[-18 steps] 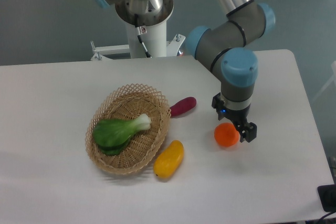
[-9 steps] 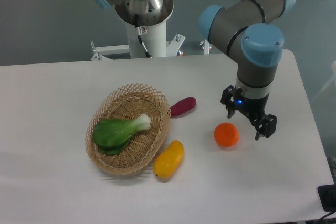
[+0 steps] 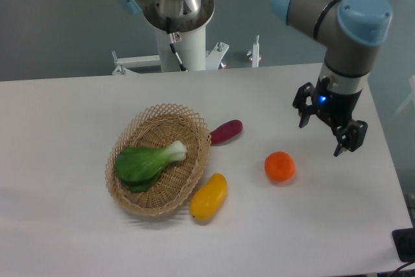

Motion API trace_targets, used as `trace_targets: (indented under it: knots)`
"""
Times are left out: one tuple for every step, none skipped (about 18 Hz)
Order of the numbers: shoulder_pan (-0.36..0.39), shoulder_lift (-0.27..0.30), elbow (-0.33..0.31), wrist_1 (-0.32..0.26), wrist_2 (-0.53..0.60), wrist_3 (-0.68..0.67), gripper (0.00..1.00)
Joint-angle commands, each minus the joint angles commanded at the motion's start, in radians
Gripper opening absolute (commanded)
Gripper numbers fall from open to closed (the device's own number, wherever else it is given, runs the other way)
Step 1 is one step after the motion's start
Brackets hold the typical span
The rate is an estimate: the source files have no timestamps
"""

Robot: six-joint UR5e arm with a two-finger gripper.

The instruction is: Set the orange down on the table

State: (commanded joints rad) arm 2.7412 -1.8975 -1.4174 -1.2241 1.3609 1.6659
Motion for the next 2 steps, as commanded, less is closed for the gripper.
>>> trace_targets:
  knots:
    - [0.006,0.002,0.0,0.0,-0.005,0.0,1.0]
    - [0.006,0.002,0.0,0.0,-0.005,0.0,1.0]
